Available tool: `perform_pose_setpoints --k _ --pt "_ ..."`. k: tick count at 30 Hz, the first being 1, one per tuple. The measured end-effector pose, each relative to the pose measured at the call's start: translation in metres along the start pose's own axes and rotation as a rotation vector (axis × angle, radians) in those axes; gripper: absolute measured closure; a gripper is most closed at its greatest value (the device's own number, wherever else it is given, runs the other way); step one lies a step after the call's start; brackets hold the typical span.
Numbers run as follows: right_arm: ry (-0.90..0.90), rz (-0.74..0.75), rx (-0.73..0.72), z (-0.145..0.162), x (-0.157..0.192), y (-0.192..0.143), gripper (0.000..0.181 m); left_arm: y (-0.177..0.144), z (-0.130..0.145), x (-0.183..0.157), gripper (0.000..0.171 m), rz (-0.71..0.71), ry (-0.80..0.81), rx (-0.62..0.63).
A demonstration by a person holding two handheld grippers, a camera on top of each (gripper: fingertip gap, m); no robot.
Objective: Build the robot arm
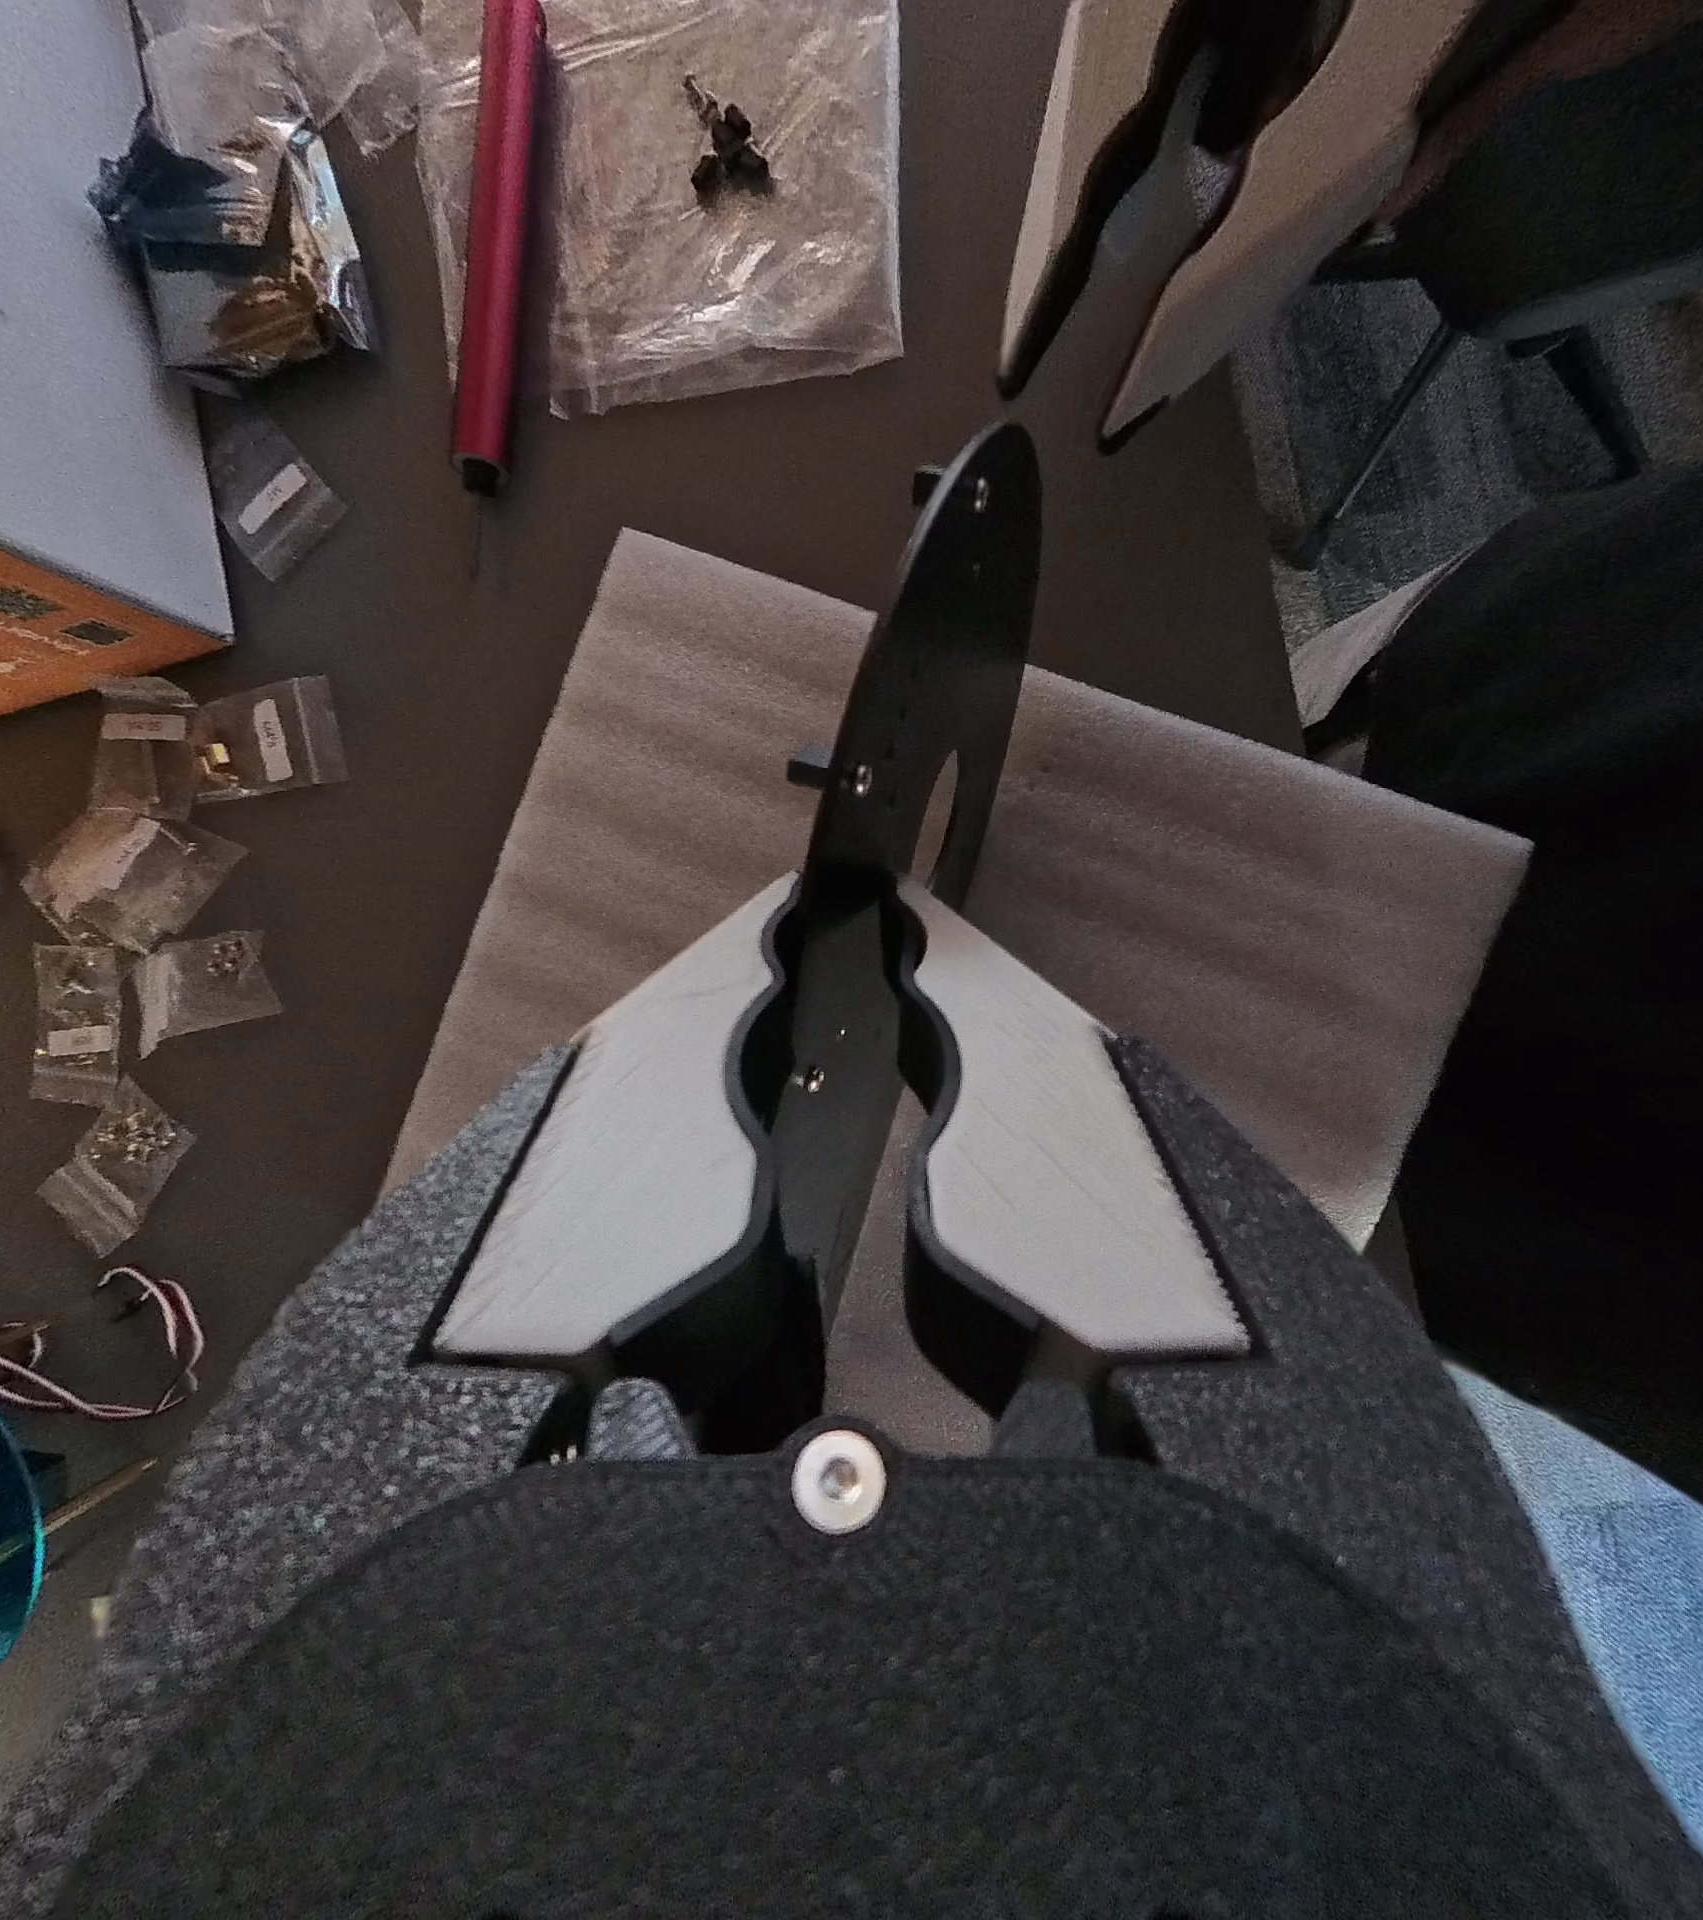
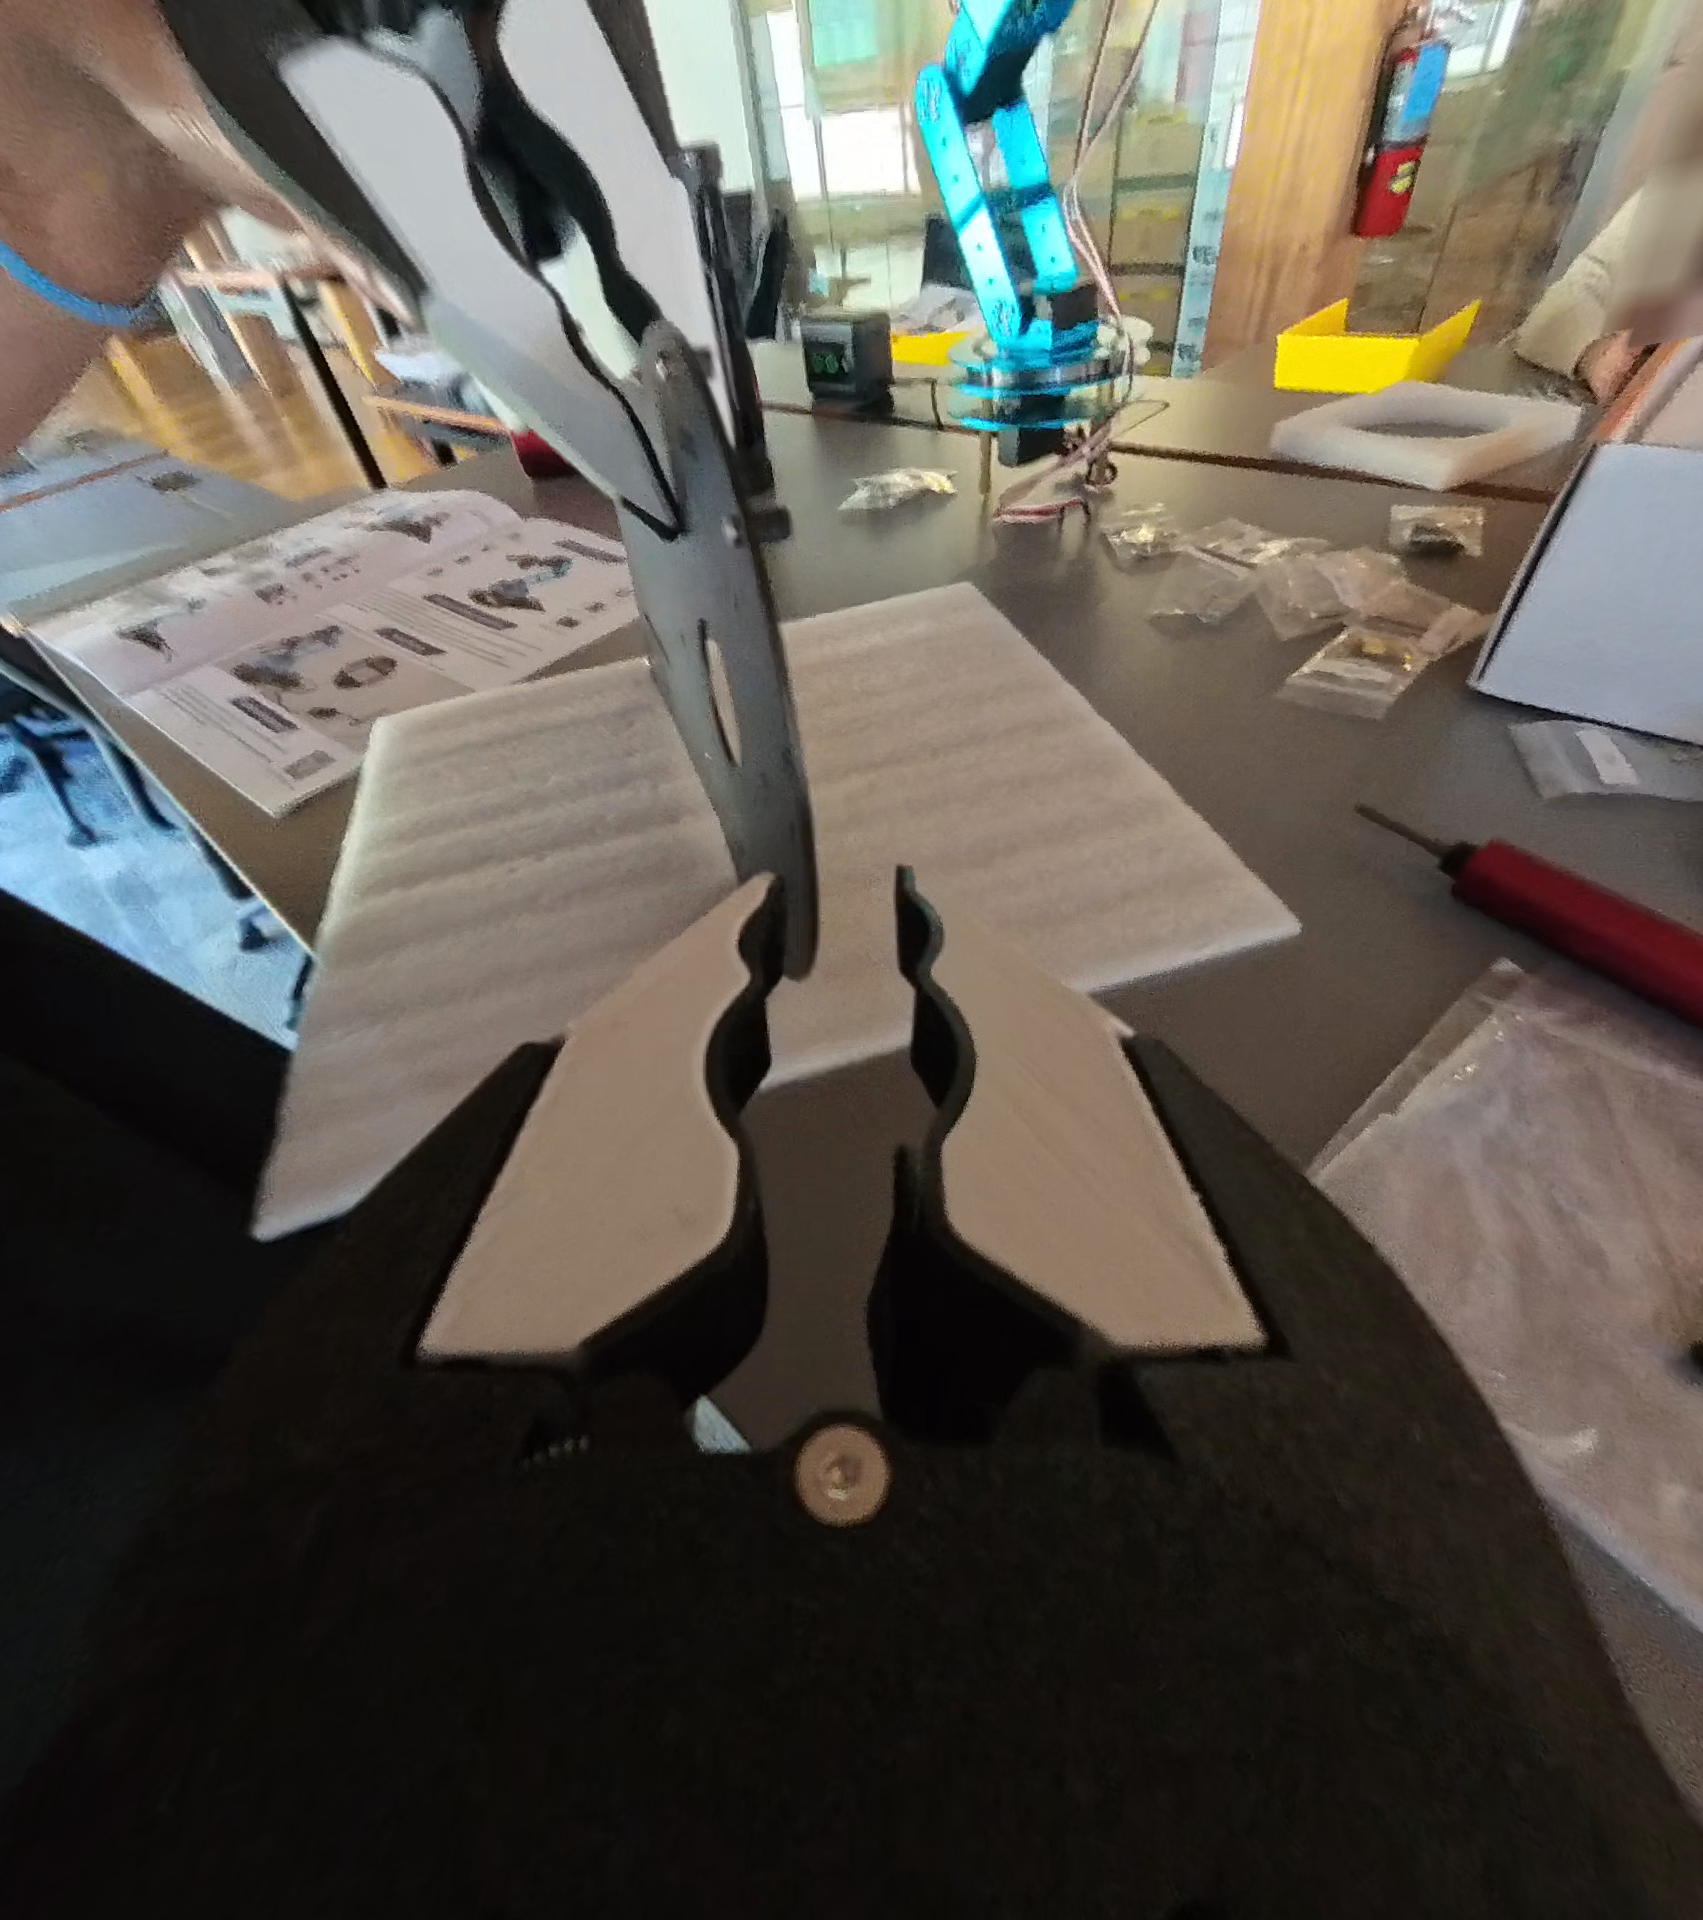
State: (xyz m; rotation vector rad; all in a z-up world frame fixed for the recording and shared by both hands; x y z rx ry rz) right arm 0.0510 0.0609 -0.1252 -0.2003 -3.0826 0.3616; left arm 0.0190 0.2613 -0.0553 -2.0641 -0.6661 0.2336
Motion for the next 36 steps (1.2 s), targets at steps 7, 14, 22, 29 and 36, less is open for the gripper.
perform_pose_setpoints --k 7,14,22,29,36 --pt "0.036 0.014 0.02 0.002 -0.003 0.022 0.157 0.001 0.0 0.0 0.157 -0.009 0.016 -0.004" --pt "0.008 0.052 0.044 0.0 0.002 0.018 0.156 0.001 0.001 0.0 0.157 -0.013 0.04 -0.01" --pt "-0.153 0.213 0.24 0.017 0.049 0.029 0.181 0.002 -0.001 0.005 0.157 0.008 0.045 -0.007" --pt "-0.241 0.402 0.333 0.032 0.049 0.053 0.181 0.001 0.0 0.002 0.158 0.007 0.065 -0.013" --pt "-0.354 0.288 0.343 0.023 0.074 0.081 0.181 0.002 0.0 0.005 0.157 0.013 0.068 -0.013"
Point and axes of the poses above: each gripper's, where its closed fingertips meet, y out along the fingers, z out of its underside, x = y × z across the jaws, the point moved 7 cm from there along -y, back along the fingers, and after that the axes turned 6 degrees about -y, right-handed, at the moved point
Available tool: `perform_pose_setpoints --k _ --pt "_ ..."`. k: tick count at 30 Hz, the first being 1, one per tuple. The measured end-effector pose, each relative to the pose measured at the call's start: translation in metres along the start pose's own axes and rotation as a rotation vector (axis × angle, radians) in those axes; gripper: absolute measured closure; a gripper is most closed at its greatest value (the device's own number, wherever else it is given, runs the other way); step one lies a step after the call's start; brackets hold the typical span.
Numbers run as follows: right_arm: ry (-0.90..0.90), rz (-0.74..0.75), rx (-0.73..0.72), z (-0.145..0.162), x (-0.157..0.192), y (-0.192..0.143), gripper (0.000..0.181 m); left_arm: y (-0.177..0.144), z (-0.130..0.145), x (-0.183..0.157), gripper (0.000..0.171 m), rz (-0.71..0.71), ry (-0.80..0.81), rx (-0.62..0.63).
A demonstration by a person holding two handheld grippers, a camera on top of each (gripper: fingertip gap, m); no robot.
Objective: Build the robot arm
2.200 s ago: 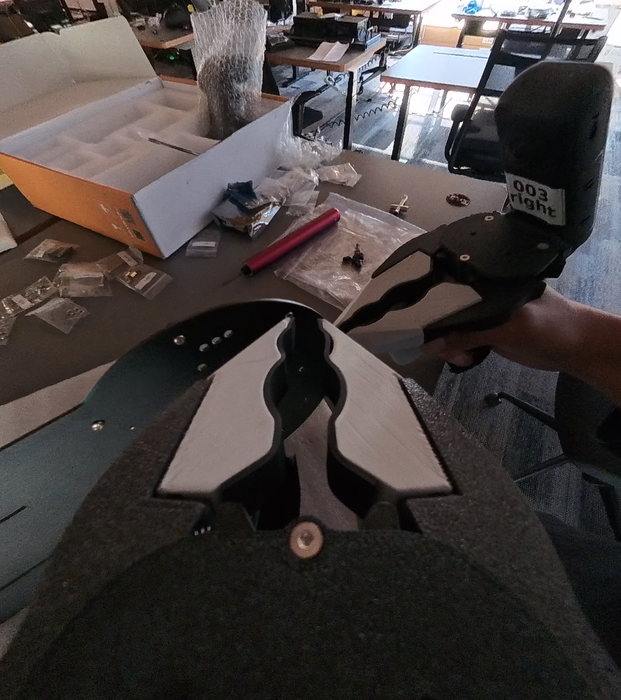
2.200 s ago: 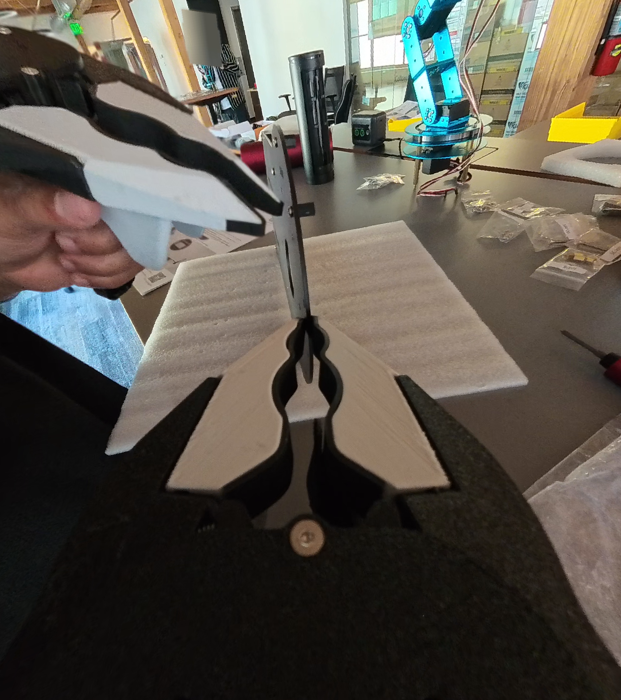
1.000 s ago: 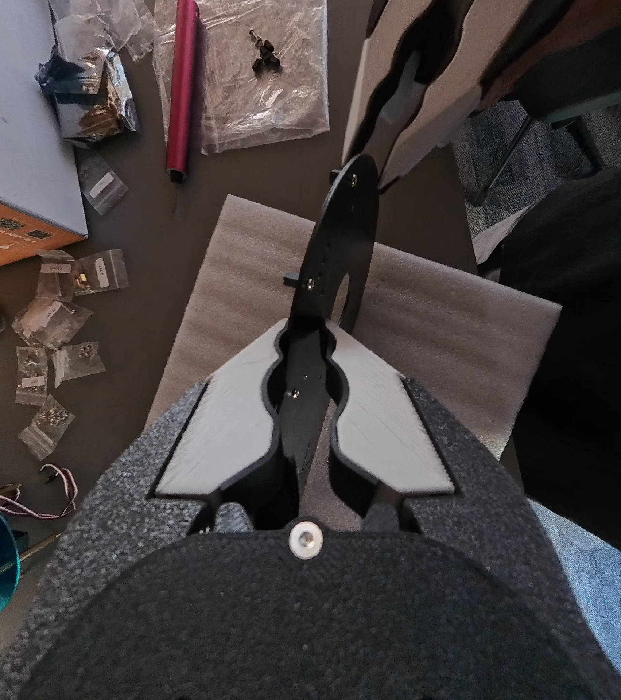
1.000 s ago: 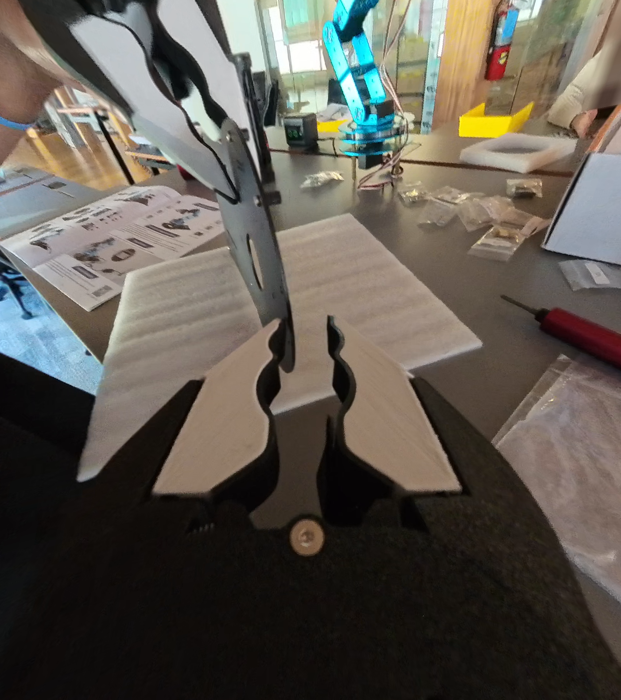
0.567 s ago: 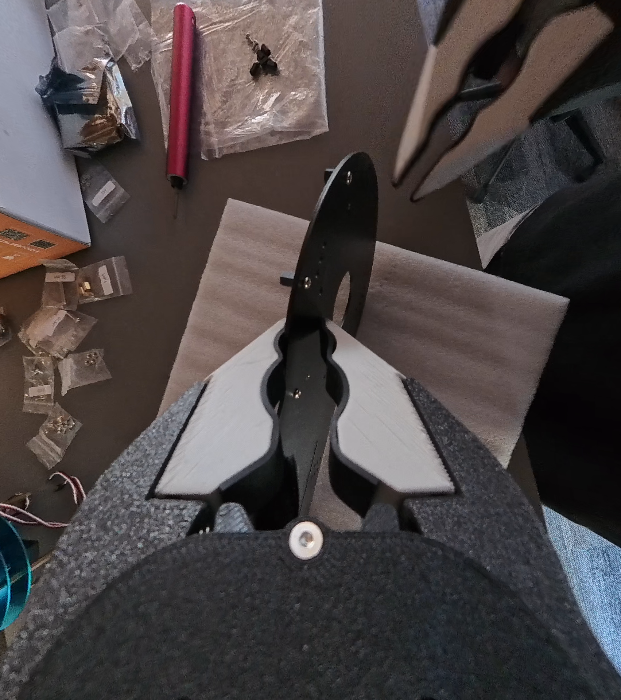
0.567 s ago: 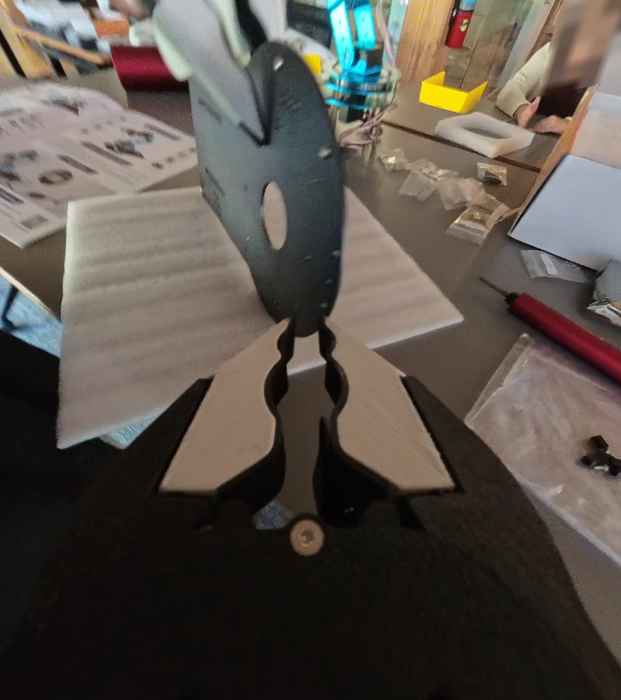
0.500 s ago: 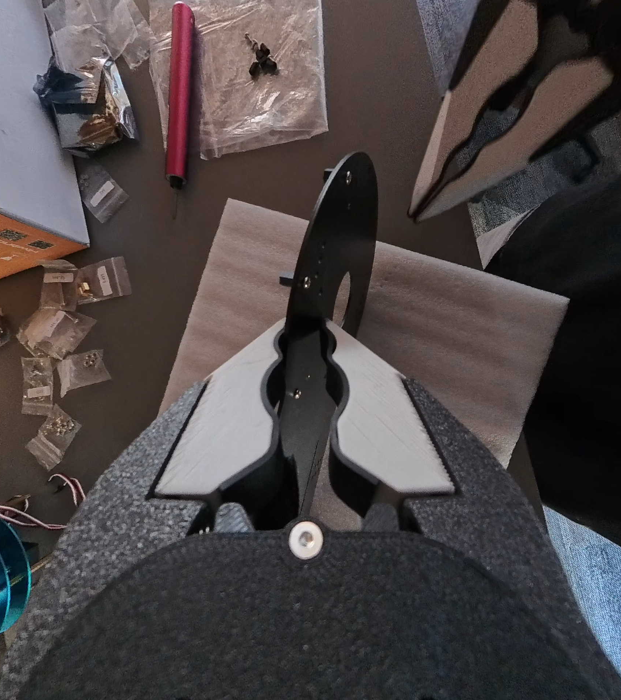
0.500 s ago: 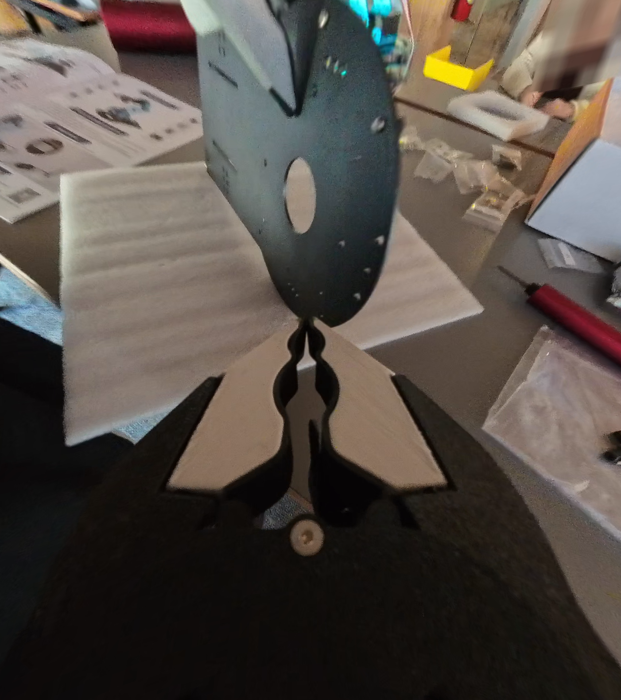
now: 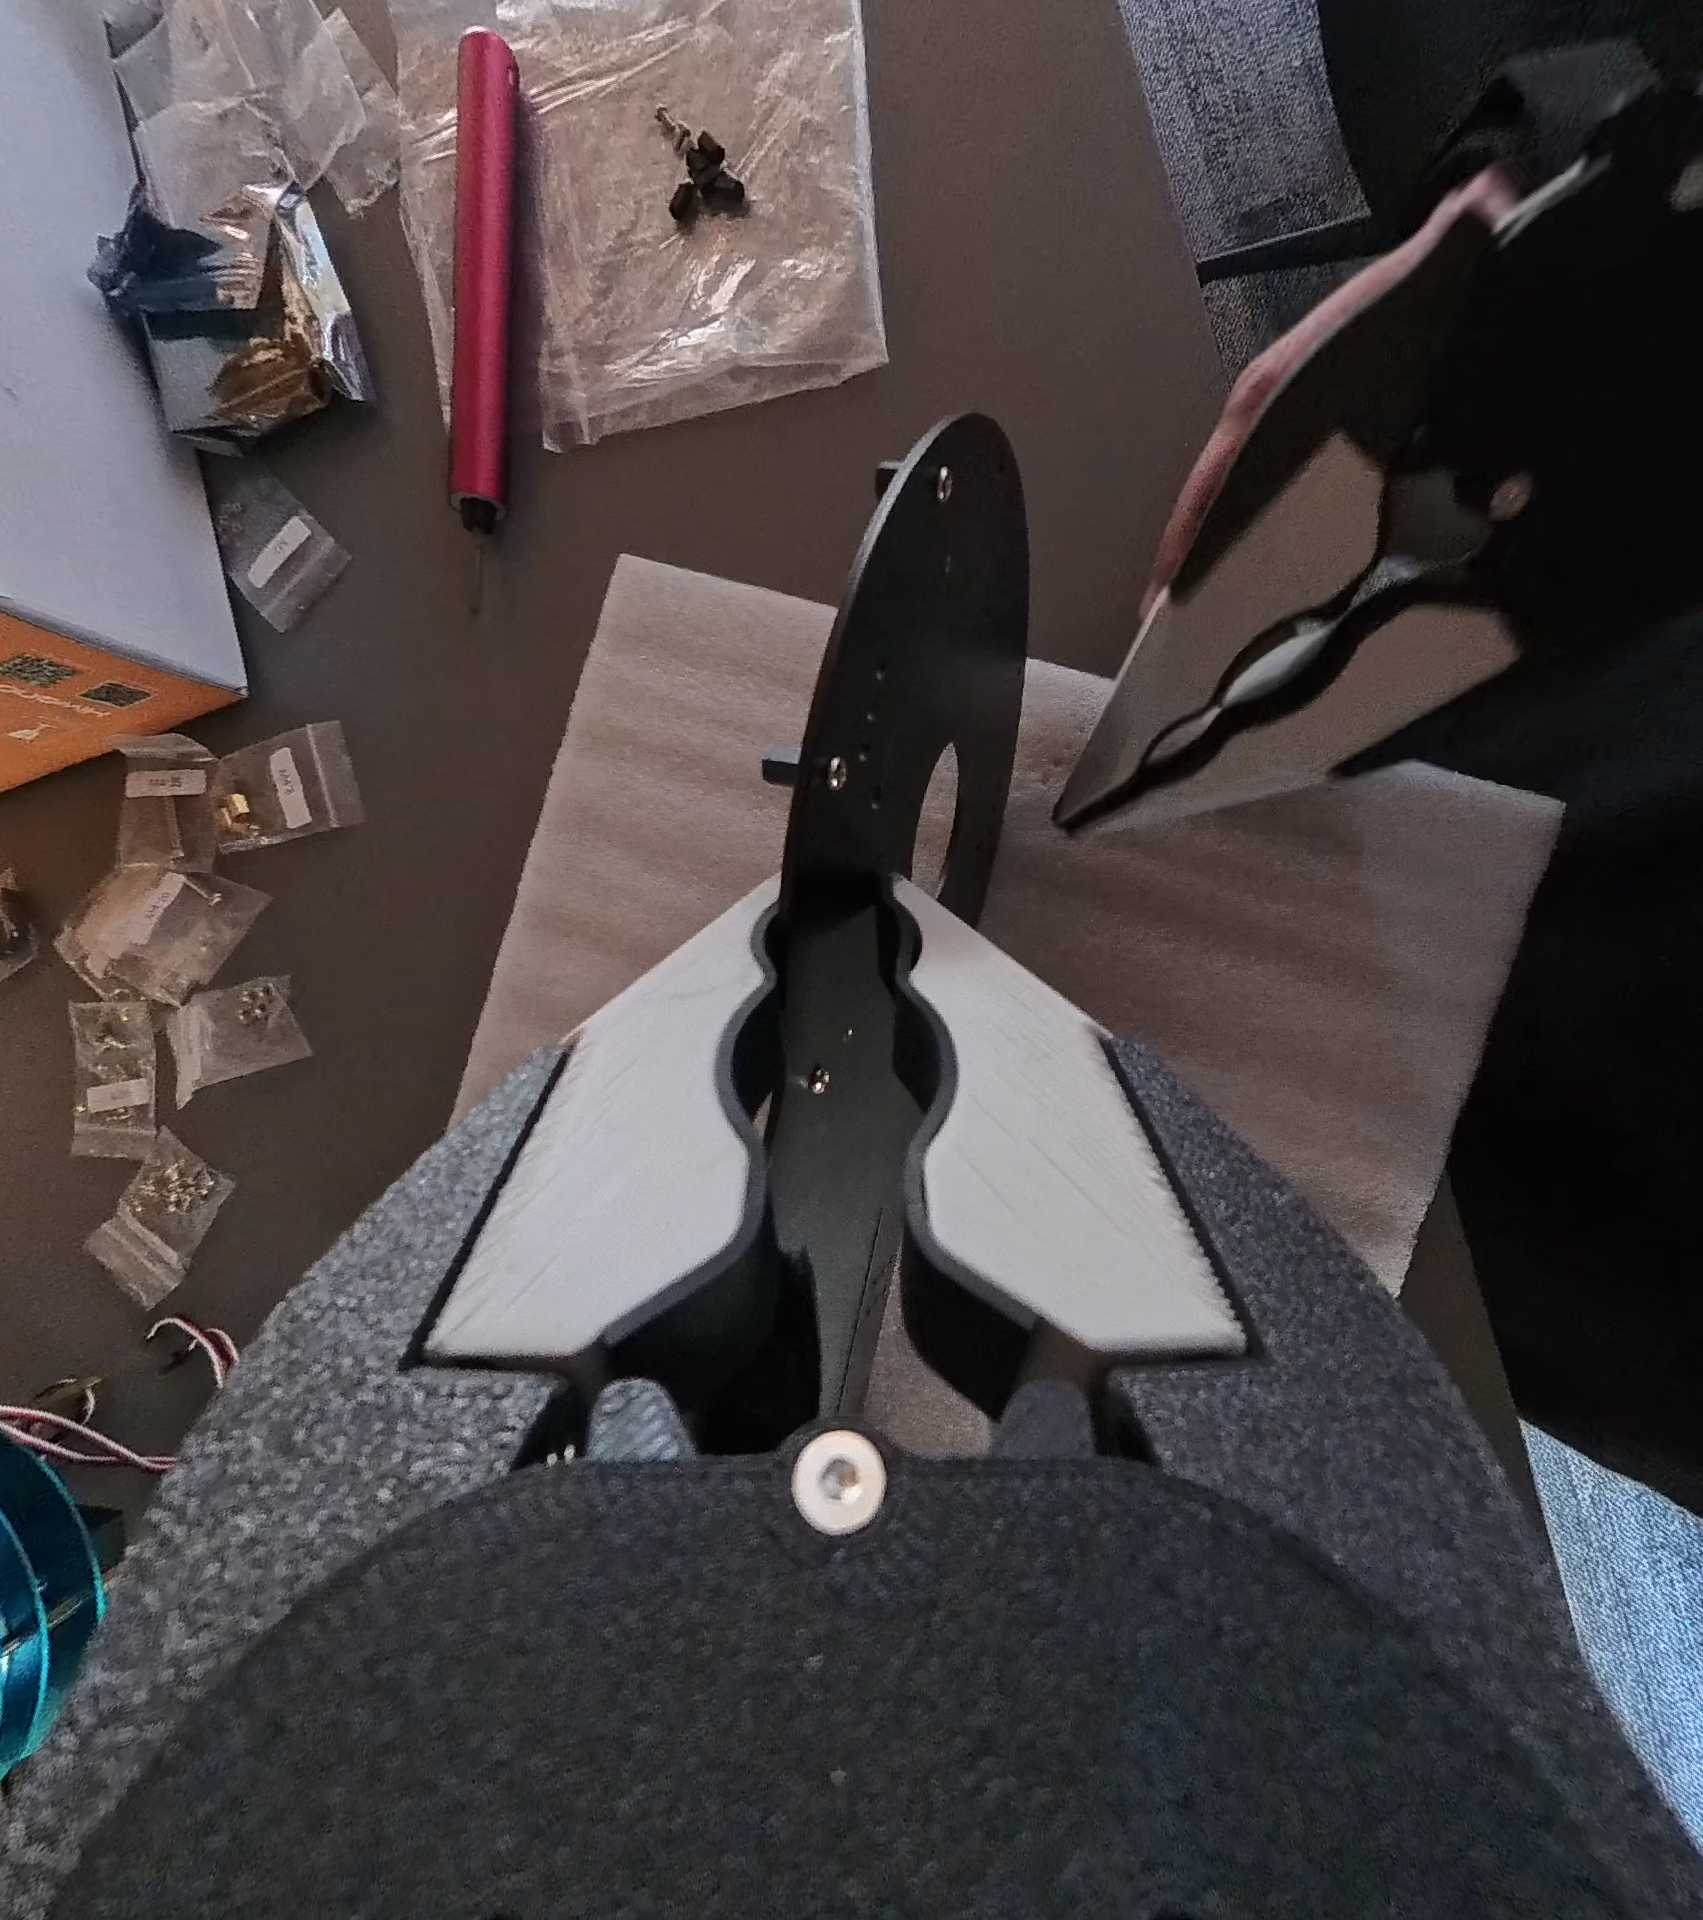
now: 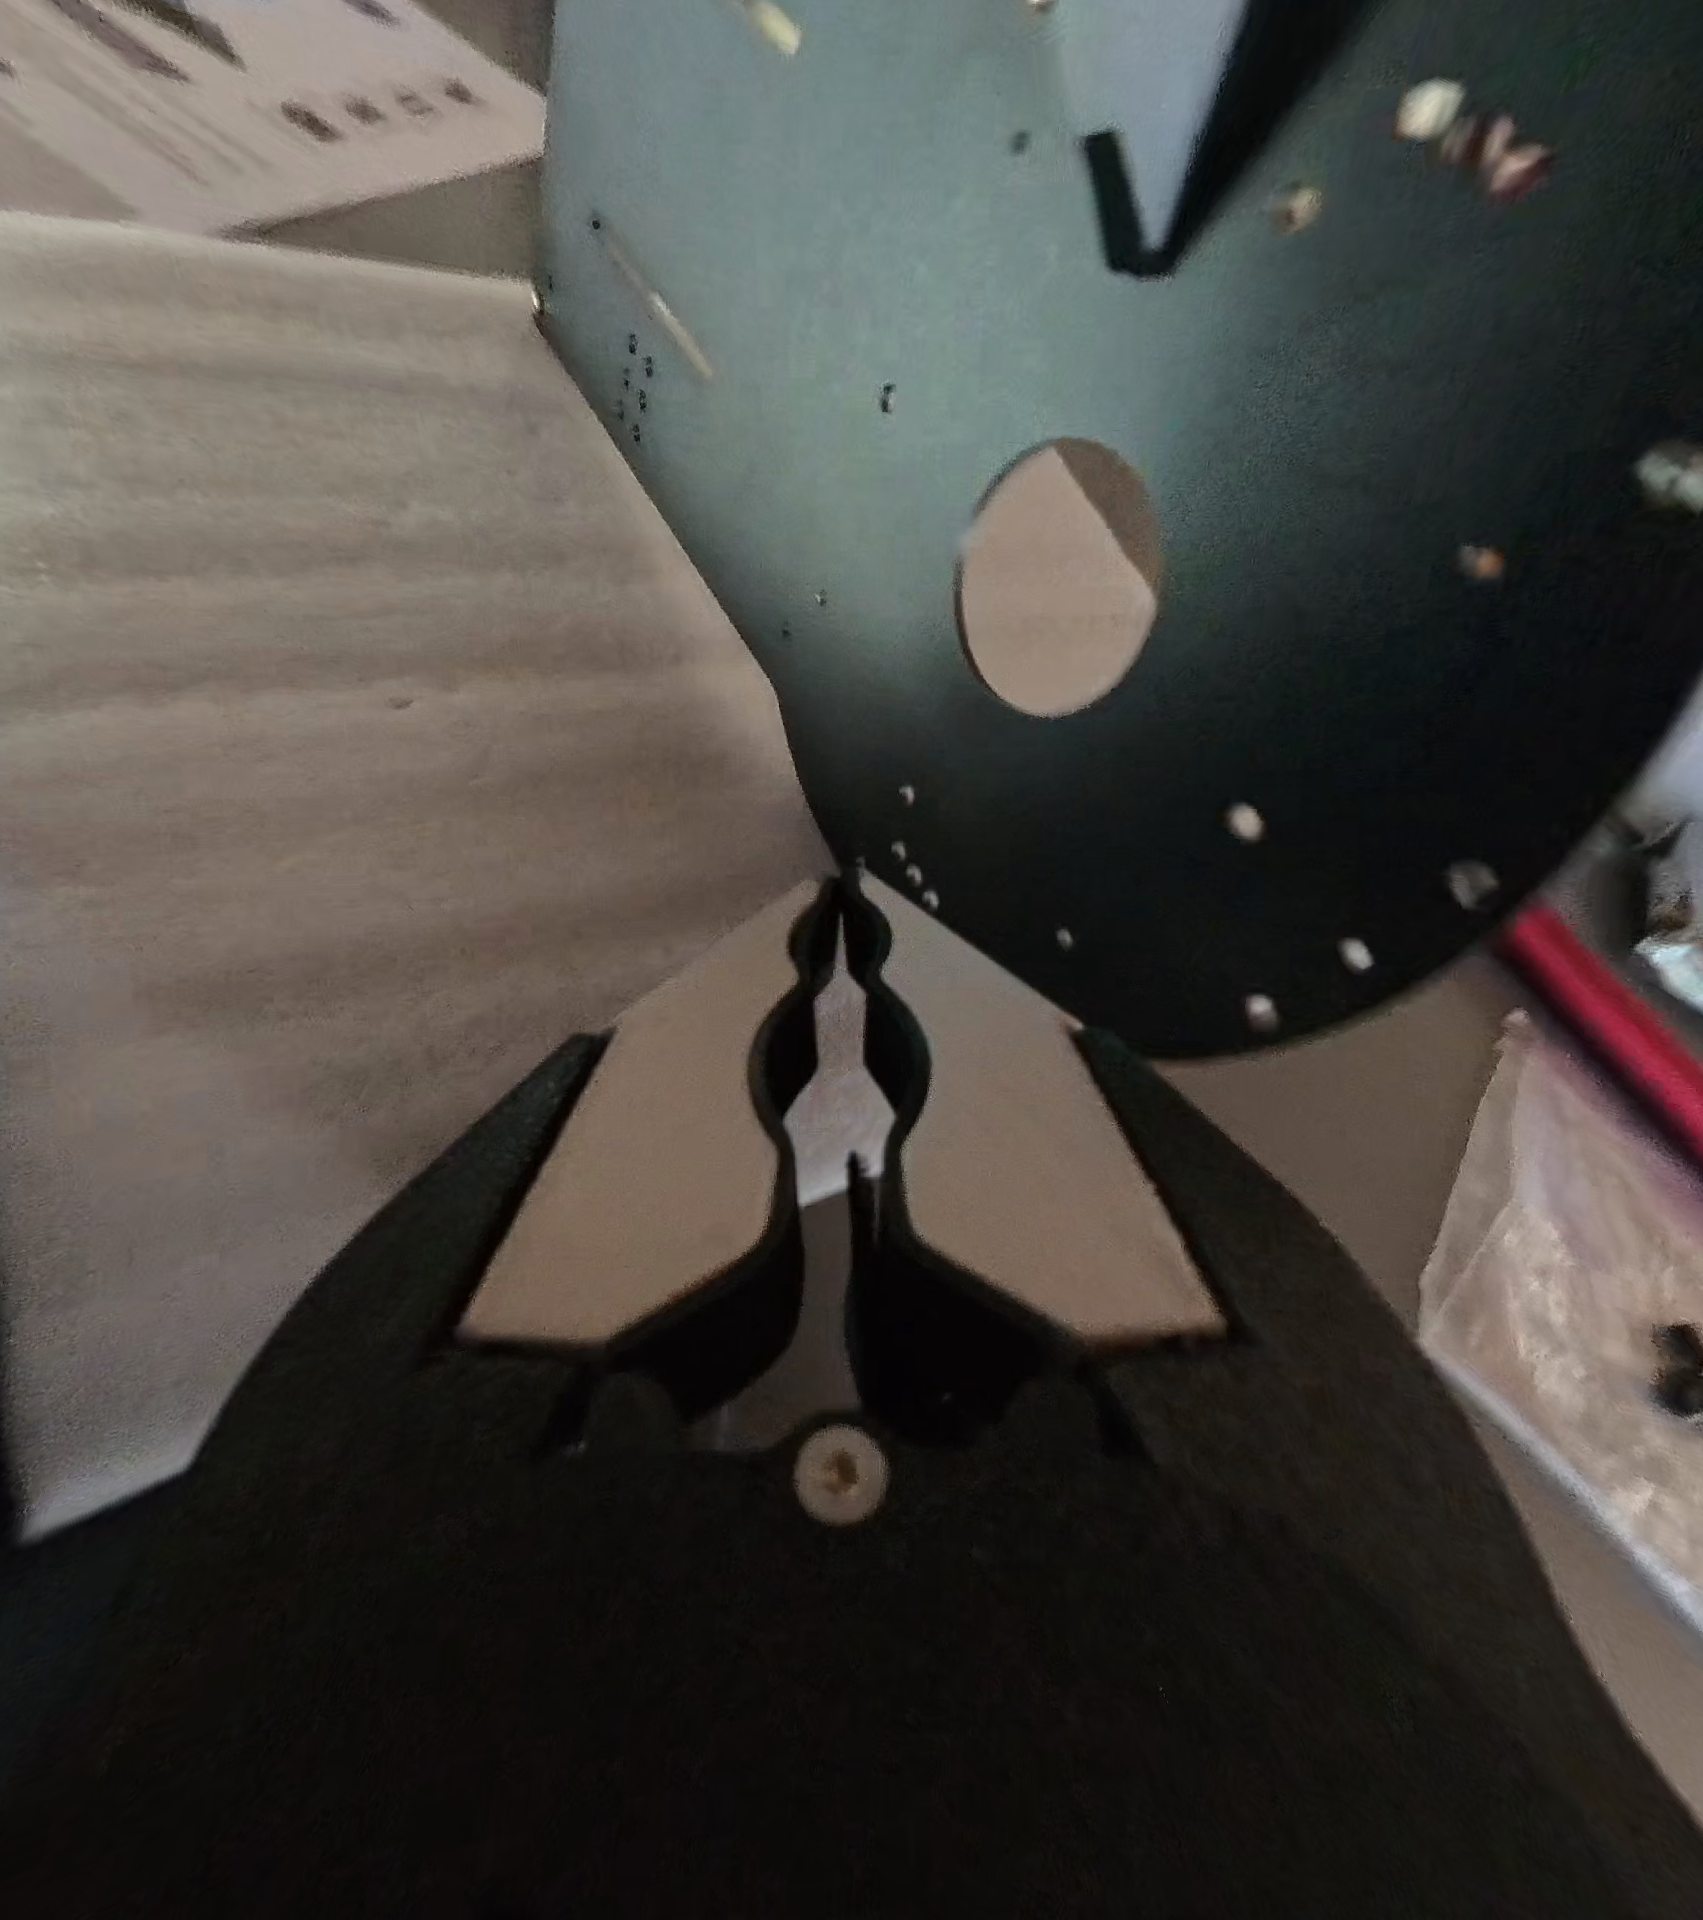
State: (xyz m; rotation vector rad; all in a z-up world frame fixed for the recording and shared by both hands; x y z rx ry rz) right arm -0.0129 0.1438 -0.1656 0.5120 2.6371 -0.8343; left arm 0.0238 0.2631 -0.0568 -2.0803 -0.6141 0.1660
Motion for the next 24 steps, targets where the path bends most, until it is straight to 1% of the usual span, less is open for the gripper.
perform_pose_setpoints --k 2,5,9,11,13,14,16,17,18,19,20,22,23,24 --pt "-0.059 -0.002 0.067 -0.003 0.003 0.017 0.181 0.0 0.0 0.0 0.157 0.003 0.001 -0.001" --pt "-0.064 -0.029 0.12 -0.001 0.003 0.032 0.181 0.0 0.0 0.0 0.157 0.006 0.0 0.0" --pt "-0.079 -0.04 0.11 -0.008 0.0 0.03 0.181 0.0 0.0 -0.001 0.157 0.001 0.005 -0.003" --pt "-0.1 -0.07 0.048 -0.024 0.006 0.031 0.181 0.0 0.0 -0.001 0.157 0.0 0.006 -0.003" --pt "-0.124 -0.078 0.018 -0.038 0.011 0.038 0.181 0.0 0.0 -0.001 0.157 0.002 0.004 0.0" --pt "-0.137 -0.086 0.024 -0.041 0.014 0.044 0.181 0.0 0.0 0.0 0.157 0.003 0.002 0.001" --pt "-0.169 -0.049 0.068 -0.039 0.013 0.053 0.181 0.0 0.0 0.0 0.157 0.005 -0.001 0.004" --pt "-0.187 -0.038 0.083 -0.038 0.012 0.051 0.181 0.0 0.0 0.001 0.157 0.007 -0.002 0.004" --pt "-0.191 -0.039 0.068 -0.038 0.012 0.041 0.181 0.0 0.0 0.001 0.157 0.011 -0.003 0.006" --pt "-0.163 -0.026 0.019 -0.039 0.01 0.026 0.181 0.0 0.0 0.001 0.157 0.018 -0.001 0.01" --pt "-0.1 0.003 -0.036 -0.038 0.004 0.007 0.181 0.0 0.001 0.0 0.159 0.031 0.004 0.018" --pt "0.097 0.069 -0.123 -0.021 -0.017 -0.03 0.181 0.001 0.001 -0.001 0.16 0.063 0.015 0.043" --pt "0.173 0.023 -0.15 -0.01 -0.025 -0.042 0.178 0.001 0.002 -0.001 0.161 0.076 0.019 0.056" --pt "0.222 -0.011 -0.14 0.001 -0.033 -0.049 0.161 0.002 0.001 -0.001 0.161 0.086 0.022 0.064"
Point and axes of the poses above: each gripper's, where its closed fingertips meet, y out along the fingers, z out of its underside, x = y × z across the jaws, the point moved 7 cm from there along -y, back along the fingers, and after that the axes turned 6 degrees about -y, right-handed, at the moved point
